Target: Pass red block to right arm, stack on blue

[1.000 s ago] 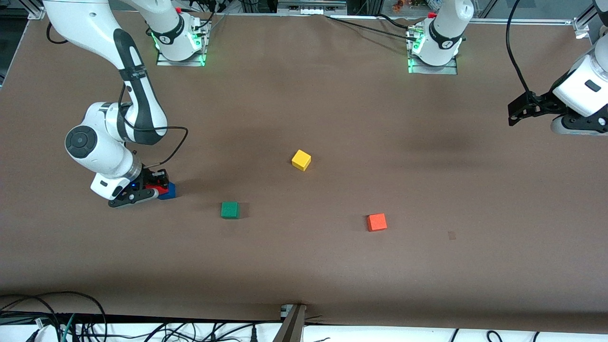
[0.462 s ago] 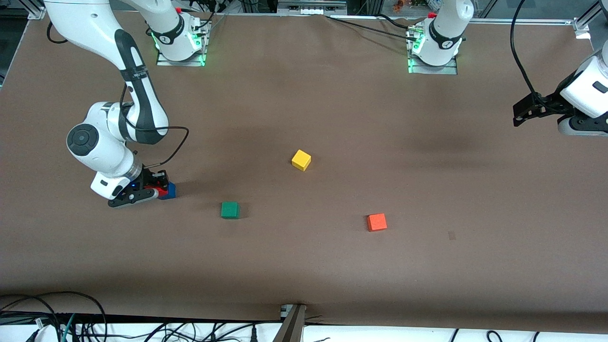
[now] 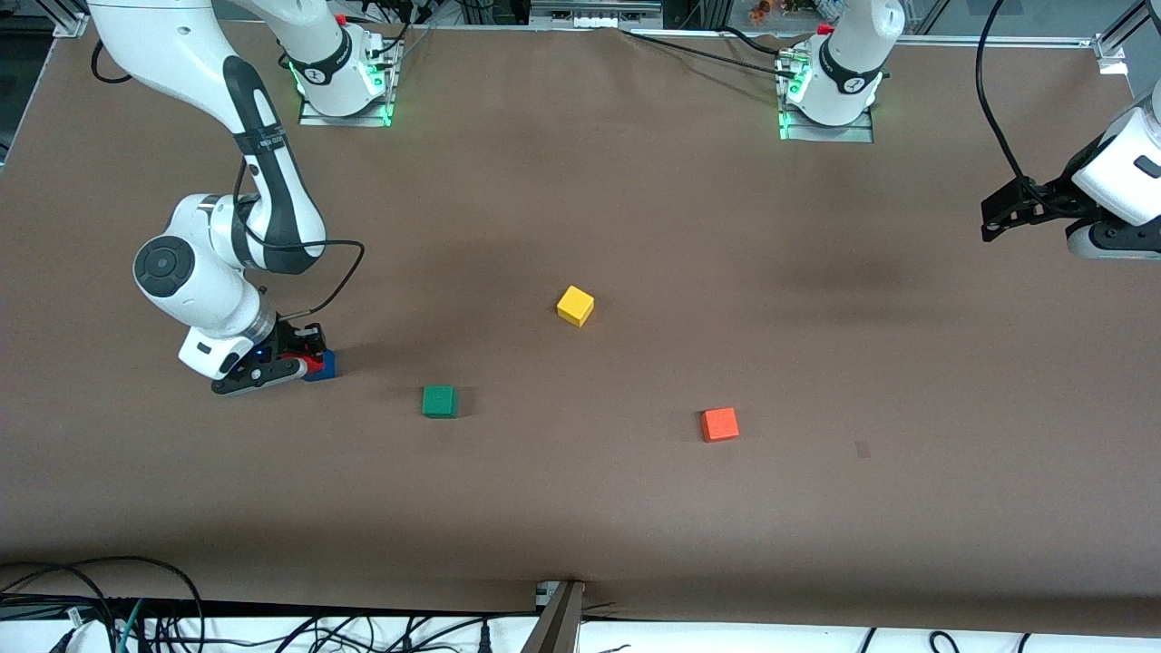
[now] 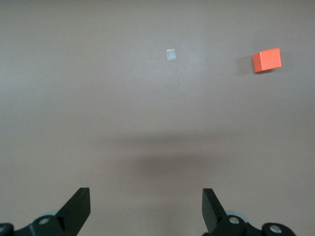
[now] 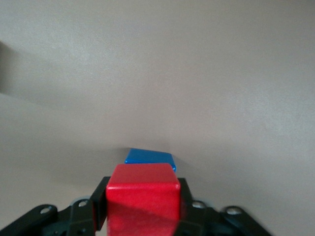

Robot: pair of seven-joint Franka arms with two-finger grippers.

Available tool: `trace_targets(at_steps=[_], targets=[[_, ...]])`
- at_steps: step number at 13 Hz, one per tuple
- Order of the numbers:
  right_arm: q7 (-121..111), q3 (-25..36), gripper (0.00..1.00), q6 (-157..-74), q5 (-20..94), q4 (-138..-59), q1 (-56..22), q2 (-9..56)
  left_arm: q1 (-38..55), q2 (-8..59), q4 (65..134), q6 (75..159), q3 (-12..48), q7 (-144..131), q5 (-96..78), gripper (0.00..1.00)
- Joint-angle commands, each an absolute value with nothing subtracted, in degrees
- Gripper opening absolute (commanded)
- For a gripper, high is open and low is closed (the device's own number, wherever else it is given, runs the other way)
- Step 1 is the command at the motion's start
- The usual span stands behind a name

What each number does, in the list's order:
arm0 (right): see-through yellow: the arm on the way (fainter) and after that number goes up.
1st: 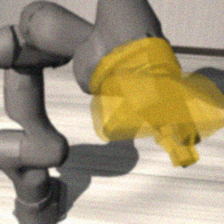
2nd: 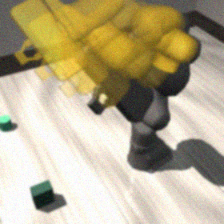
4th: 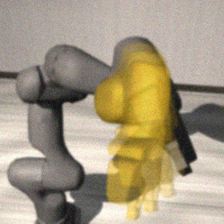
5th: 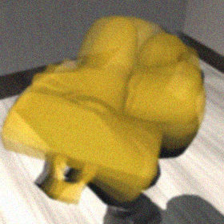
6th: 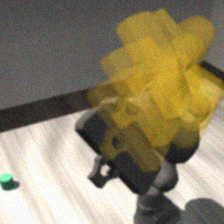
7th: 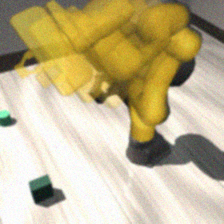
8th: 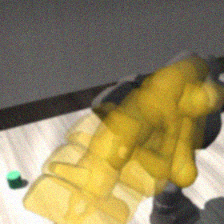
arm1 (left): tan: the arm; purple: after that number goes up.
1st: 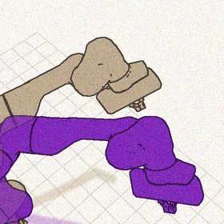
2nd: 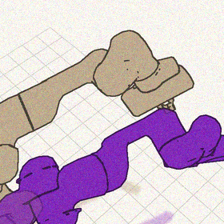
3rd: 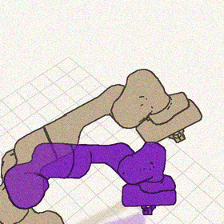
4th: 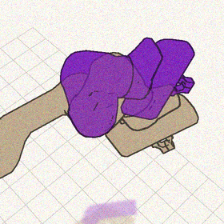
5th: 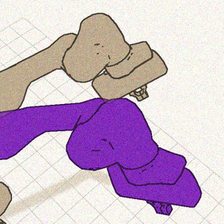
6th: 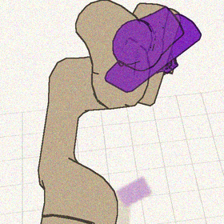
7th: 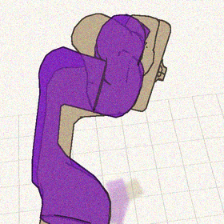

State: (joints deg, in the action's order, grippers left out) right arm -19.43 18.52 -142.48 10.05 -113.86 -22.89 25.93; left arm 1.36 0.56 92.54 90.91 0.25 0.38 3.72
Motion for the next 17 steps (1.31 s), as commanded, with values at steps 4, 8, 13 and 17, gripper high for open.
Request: trace_targets(at_steps=[4,8,13,17], targets=[[-18.6,19.6,1.00,-135.4,9.0,-111.5,-23.5,23.0,0.4,-0.3,92.6,90.9,1.1,-0.2,3.0,1.00],[-18.4,22.2,1.00,-116.1,9.1,-99.2,-23.2,22.6,0.4,-0.2,92.4,90.9,1.1,-0.2,3.0,1.00],[-15.1,26.8,1.00,-92.6,9.1,-84.0,-22.8,22.8,0.4,-0.3,92.4,90.6,1.1,0.1,3.0,1.00],[-8.5,28.9,1.00,-79.0,9.1,-76.7,-23.0,21.5,0.4,-0.2,92.3,90.7,1.1,-0.1,2.9,1.00]])
